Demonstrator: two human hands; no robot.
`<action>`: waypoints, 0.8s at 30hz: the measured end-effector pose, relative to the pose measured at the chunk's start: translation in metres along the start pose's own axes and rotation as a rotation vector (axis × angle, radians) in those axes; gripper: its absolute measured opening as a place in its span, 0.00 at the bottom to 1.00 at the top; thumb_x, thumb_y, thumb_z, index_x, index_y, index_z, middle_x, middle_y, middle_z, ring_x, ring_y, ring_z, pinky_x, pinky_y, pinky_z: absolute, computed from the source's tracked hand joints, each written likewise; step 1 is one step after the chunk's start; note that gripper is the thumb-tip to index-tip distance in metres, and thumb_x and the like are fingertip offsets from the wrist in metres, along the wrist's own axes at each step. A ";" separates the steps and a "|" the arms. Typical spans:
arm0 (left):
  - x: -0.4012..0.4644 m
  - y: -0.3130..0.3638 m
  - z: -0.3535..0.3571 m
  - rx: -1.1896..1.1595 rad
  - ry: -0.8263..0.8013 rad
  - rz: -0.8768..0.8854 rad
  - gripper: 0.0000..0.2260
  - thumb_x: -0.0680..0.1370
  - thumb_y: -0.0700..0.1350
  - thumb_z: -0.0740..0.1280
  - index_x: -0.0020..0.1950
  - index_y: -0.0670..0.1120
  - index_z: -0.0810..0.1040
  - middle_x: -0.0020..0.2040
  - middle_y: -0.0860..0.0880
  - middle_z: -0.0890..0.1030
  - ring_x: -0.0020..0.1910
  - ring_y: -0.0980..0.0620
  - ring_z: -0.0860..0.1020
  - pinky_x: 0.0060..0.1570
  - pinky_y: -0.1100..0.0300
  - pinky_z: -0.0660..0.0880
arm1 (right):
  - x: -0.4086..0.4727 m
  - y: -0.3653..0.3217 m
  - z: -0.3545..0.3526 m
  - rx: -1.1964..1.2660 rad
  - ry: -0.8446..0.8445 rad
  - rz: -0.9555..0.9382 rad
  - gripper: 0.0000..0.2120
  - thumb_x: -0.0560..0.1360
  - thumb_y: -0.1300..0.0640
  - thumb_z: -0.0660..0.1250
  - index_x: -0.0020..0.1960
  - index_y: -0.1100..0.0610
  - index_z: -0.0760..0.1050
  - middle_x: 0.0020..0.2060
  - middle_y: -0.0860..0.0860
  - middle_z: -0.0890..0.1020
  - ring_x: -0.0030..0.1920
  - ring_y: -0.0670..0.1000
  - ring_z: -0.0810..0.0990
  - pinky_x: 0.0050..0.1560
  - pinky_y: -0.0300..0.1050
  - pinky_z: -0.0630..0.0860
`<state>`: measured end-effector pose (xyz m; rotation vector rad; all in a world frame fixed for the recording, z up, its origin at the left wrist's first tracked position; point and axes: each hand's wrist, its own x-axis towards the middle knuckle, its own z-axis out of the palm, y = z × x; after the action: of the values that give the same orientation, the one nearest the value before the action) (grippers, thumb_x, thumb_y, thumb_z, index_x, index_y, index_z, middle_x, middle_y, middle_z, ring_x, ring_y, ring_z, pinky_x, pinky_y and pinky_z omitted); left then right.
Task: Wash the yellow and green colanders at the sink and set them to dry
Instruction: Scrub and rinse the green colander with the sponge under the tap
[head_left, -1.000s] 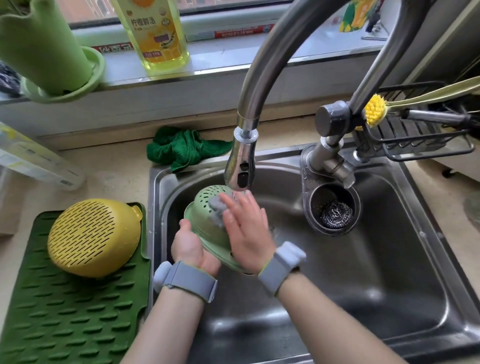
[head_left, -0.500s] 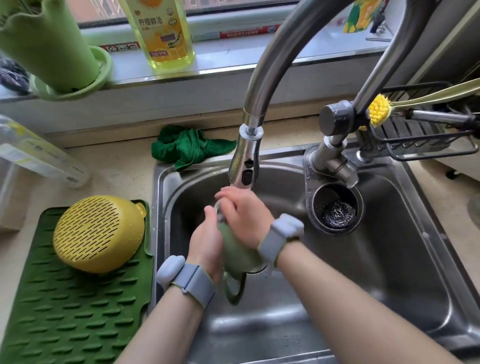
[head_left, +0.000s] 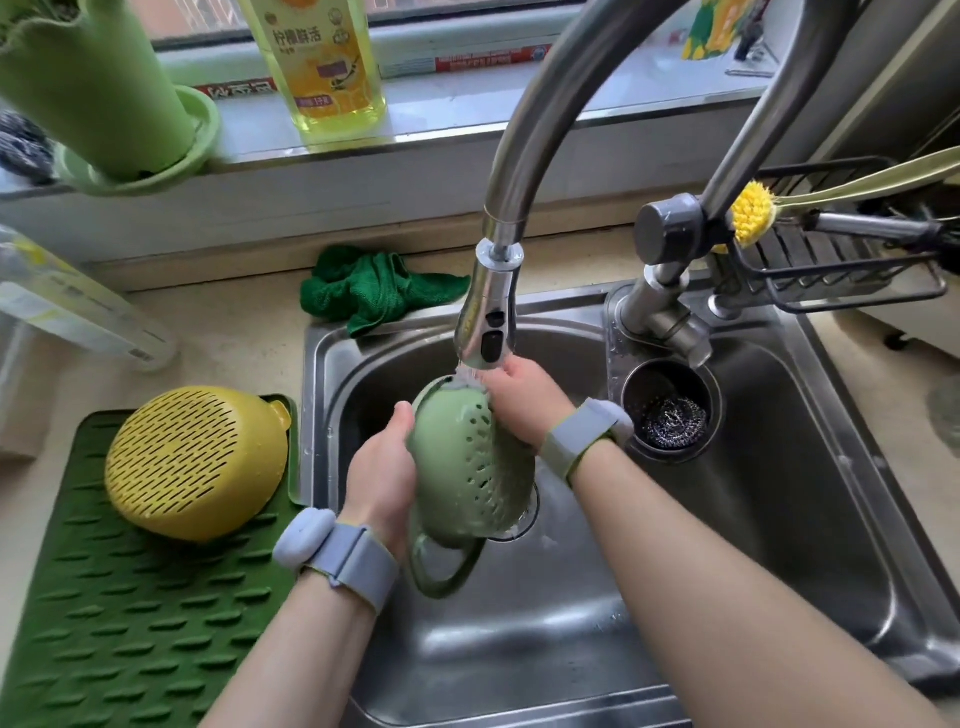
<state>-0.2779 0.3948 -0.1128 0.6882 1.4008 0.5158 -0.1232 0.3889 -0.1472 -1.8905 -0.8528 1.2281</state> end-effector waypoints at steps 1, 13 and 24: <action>0.001 -0.001 -0.004 -0.087 -0.025 -0.035 0.21 0.77 0.59 0.67 0.48 0.40 0.84 0.51 0.38 0.85 0.56 0.37 0.82 0.61 0.38 0.75 | 0.004 0.004 -0.005 0.039 -0.016 0.051 0.14 0.77 0.52 0.58 0.41 0.58 0.77 0.41 0.54 0.82 0.46 0.55 0.78 0.52 0.48 0.74; 0.009 -0.008 0.002 -0.691 0.131 -0.167 0.25 0.85 0.57 0.48 0.72 0.43 0.71 0.69 0.42 0.75 0.68 0.39 0.73 0.59 0.43 0.72 | -0.050 0.038 0.025 0.301 0.173 0.052 0.13 0.80 0.56 0.55 0.48 0.57 0.77 0.42 0.53 0.82 0.40 0.49 0.77 0.42 0.42 0.74; 0.011 -0.009 0.025 -0.614 0.224 -0.212 0.17 0.85 0.51 0.54 0.57 0.41 0.77 0.54 0.39 0.82 0.45 0.42 0.81 0.35 0.47 0.79 | -0.049 0.038 0.000 0.191 0.523 0.104 0.08 0.74 0.58 0.66 0.52 0.53 0.79 0.47 0.50 0.83 0.49 0.52 0.81 0.57 0.53 0.76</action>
<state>-0.2524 0.3929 -0.1258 -0.0140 1.3990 0.8216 -0.1333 0.3285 -0.1565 -1.9803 -0.3496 0.7769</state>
